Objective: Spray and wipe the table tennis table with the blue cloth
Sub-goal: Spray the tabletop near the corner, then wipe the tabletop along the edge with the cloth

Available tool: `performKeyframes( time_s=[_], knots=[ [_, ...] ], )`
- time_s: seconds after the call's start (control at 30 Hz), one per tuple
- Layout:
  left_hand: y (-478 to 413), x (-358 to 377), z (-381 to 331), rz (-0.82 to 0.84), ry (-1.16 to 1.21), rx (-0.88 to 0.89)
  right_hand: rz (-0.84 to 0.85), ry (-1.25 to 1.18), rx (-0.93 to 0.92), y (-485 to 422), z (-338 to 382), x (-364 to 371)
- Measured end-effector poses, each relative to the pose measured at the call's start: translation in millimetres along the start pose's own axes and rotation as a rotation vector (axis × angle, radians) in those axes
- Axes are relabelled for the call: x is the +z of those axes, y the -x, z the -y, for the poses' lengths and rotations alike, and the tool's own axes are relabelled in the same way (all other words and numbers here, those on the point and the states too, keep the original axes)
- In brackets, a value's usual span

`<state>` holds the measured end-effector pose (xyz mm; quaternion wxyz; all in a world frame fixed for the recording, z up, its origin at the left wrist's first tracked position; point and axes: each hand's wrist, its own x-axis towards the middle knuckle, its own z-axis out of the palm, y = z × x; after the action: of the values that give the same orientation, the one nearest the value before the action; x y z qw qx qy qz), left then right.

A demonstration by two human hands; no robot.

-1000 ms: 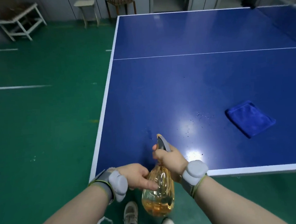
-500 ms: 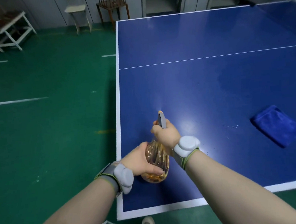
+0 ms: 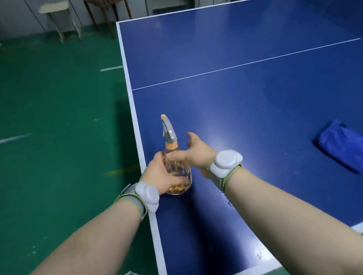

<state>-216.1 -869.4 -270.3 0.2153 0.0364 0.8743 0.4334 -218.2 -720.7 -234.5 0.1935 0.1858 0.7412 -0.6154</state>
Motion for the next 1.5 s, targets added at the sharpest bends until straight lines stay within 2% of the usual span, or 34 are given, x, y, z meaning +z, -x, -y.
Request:
performKeyframes(
  time_s=[0.3, 0.53, 0.7, 0.9, 1.03, 1.23, 1.5],
  knots=[
    [-57.6, -9.9, -7.0, -0.22, -0.019, 0.019, -0.185, -0.041, 0.136, -1.7, -43.1, -40.0],
    [-77.7, -13.1, -4.3, -0.276, -0.045, -0.012, -0.201, -0.092, 0.167, -0.2, -48.2, -53.7],
    [-83.2, -15.1, -7.1, -0.346, -0.105, -0.119, -0.216, -0.109, 0.19, -0.9, -49.9, -55.2],
    [-80.0, -1.5, -10.3, -0.454, -0.037, -0.214, -0.211, -0.176, 0.203, 7.8, -55.0, -64.2],
    [-71.2, 17.0, -9.6, -0.426, -0.06, -0.211, -0.222, -0.194, 0.231, 16.8, -63.9, -87.5],
    [-45.0, 54.5, -22.1, -0.437, -0.101, -0.35, -0.281, -0.2, 0.266, 20.3, -89.2, -137.8],
    [10.8, 141.3, -46.9, -0.381, -0.167, -0.378, -0.367, -0.197, 0.169, 18.1, -118.1, -238.6]
  ],
)
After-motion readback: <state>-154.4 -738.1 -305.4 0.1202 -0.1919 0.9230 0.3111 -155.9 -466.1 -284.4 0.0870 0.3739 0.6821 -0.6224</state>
